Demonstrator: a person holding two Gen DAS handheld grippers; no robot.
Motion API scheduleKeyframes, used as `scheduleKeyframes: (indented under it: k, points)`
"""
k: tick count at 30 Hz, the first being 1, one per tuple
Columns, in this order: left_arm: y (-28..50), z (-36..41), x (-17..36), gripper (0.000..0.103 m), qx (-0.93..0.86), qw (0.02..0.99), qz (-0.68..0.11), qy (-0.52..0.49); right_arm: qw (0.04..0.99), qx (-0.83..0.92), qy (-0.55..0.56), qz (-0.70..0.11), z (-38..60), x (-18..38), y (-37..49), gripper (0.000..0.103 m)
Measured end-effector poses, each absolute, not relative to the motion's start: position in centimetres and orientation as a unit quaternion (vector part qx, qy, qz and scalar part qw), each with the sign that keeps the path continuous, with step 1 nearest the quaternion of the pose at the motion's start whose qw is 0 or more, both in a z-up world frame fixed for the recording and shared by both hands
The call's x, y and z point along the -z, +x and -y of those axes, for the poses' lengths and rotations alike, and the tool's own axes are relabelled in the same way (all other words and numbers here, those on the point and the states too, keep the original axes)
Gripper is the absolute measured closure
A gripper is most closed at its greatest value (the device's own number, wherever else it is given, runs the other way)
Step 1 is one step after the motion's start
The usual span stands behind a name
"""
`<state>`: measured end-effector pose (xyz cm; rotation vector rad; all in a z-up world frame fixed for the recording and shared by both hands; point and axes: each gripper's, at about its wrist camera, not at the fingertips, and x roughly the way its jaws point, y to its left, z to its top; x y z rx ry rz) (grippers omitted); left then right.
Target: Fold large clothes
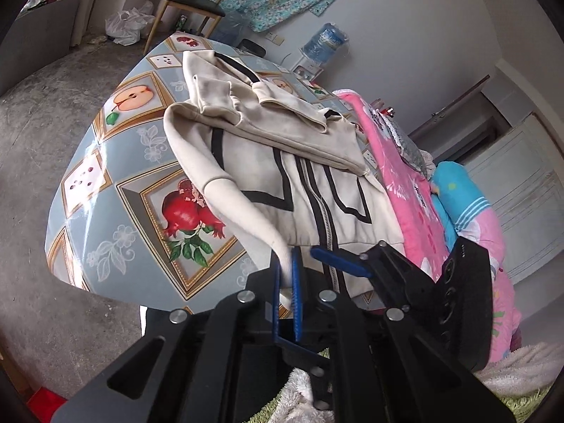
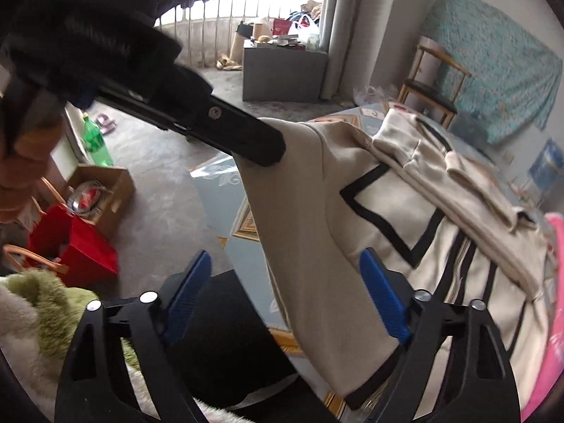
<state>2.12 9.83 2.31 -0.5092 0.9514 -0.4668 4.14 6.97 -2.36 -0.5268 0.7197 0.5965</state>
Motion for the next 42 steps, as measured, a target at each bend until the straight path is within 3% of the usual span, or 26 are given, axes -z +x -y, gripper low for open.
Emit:
scheduleKeyframes:
  k: [2,3,5,7,10,12,14,17,20,29,30,32,33,35,37,42]
  points:
    - [2.1,-10.0,-2.3,0.098,0.223,0.830,-0.448,-0.248,0.861,-0.280,-0.253,-0.341,-7.1,2.4,4.2,0.050]
    - [2.1,-10.1,-2.3,0.098,0.224,0.828,-0.447,-0.253,0.860,-0.280,-0.248,-0.346,-7.2,2.4,4.4,0.055]
    - [2.1,-10.4,-2.1,0.097,0.224,0.824,-0.448,-0.263,0.861,-0.278,-0.237,-0.355,-7.1,2.5,4.8,0.081]
    - [2.1,-10.7,-1.9,0.097,0.219,0.824,-0.452,-0.263,0.864,-0.274,-0.216,-0.362,-6.8,2.3,5.2,0.094]
    - [2.0,-11.1,-1.7,0.090,0.214,0.824,-0.455,-0.262,0.870,-0.273,-0.191,-0.363,-6.1,1.9,5.3,0.098]
    - [2.0,-11.6,-1.6,0.079,0.216,0.818,-0.455,-0.278,0.873,-0.268,-0.183,-0.363,-5.8,1.7,5.2,0.098]
    - [2.2,-12.5,-1.6,0.060,0.211,0.814,-0.451,-0.298,0.873,-0.269,-0.173,-0.367,-5.6,1.7,5.3,0.098]
    - [2.8,-13.8,-1.0,0.049,0.210,0.793,-0.451,-0.352,0.873,-0.271,-0.170,-0.368,-5.5,1.8,5.5,0.098]
    - [3.6,-14.5,0.2,0.045,0.213,0.768,-0.462,-0.389,0.872,-0.273,-0.173,-0.368,-5.7,1.8,5.4,0.098]
    - [6.6,-12.2,4.6,0.045,0.214,0.719,-0.521,-0.407,0.873,-0.274,-0.166,-0.369,-5.6,2.0,5.3,0.098]
    - [6.8,-11.8,4.8,0.047,0.214,0.722,-0.524,-0.397,0.872,-0.274,-0.161,-0.371,-5.4,2.0,5.3,0.098]
    - [7.0,-10.9,4.8,0.086,0.225,0.733,-0.524,-0.371,0.871,-0.277,-0.141,-0.379,-4.8,1.7,5.3,0.093]
    - [7.1,-10.4,4.6,0.089,0.218,0.745,-0.527,-0.347,0.871,-0.277,-0.126,-0.386,-4.1,1.6,5.3,0.093]
    - [6.8,-9.7,4.3,0.095,0.212,0.766,-0.524,-0.307,0.873,-0.264,-0.102,-0.396,-2.4,1.1,5.2,0.062]
    - [6.4,-9.2,4.0,0.097,0.210,0.782,-0.520,-0.271,0.884,-0.235,-0.071,-0.398,0.5,0.4,4.7,0.046]
    - [5.8,-8.3,4.3,0.097,0.193,0.806,-0.520,-0.205,0.897,-0.093,0.011,-0.433,10.4,-0.3,4.4,0.045]
